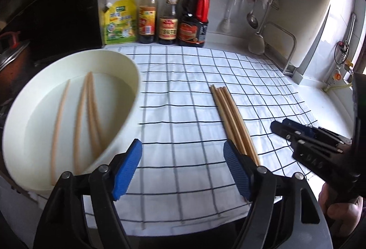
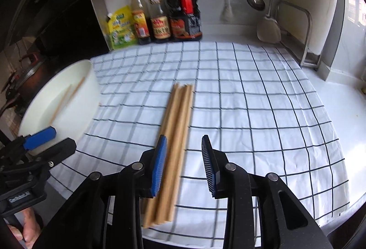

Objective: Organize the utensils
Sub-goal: 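Withdraw both tools from the basin back toward the chopstick bundle, then position the left tool over a chopstick while the right tool lines up on another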

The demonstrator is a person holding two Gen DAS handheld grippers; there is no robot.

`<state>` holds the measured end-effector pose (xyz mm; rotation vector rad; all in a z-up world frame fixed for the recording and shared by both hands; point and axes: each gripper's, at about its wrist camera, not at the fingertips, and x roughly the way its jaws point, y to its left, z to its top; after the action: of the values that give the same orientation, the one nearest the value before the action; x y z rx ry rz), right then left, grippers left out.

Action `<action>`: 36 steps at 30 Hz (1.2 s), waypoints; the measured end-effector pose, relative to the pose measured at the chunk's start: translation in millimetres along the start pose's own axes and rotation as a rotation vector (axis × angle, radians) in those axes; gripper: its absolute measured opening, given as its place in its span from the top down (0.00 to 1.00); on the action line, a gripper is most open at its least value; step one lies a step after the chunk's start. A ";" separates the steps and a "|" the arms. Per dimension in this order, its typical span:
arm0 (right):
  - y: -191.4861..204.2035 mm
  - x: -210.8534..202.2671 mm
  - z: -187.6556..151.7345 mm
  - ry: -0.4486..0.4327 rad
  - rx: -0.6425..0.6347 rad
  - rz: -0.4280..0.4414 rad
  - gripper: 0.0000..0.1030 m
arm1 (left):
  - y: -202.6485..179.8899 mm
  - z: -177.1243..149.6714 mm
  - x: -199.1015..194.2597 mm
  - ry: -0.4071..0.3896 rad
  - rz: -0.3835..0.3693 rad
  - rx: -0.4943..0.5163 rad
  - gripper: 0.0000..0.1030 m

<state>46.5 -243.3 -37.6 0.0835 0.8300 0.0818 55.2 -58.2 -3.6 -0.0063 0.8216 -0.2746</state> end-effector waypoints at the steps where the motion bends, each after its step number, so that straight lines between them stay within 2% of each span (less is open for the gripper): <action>1: -3.0 4.4 -1.4 0.012 0.001 -0.003 0.70 | -3.6 0.4 4.8 0.006 -0.003 0.003 0.30; 9: -9.8 37.8 -5.9 0.076 -0.007 0.003 0.69 | -19.0 -1.5 36.1 0.041 0.000 0.015 0.27; 18: -5.0 53.4 -9.1 0.108 -0.038 -0.006 0.69 | -18.3 -7.0 57.0 0.074 0.006 -0.010 0.27; 36: -7.7 58.0 -7.1 0.114 -0.081 -0.032 0.67 | -19.8 -6.8 66.4 0.095 -0.012 -0.020 0.25</action>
<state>80.6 -244.6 -85.7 -0.0110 0.9406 0.0905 88.5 -92.9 -54.0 -0.0174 0.9187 -0.2790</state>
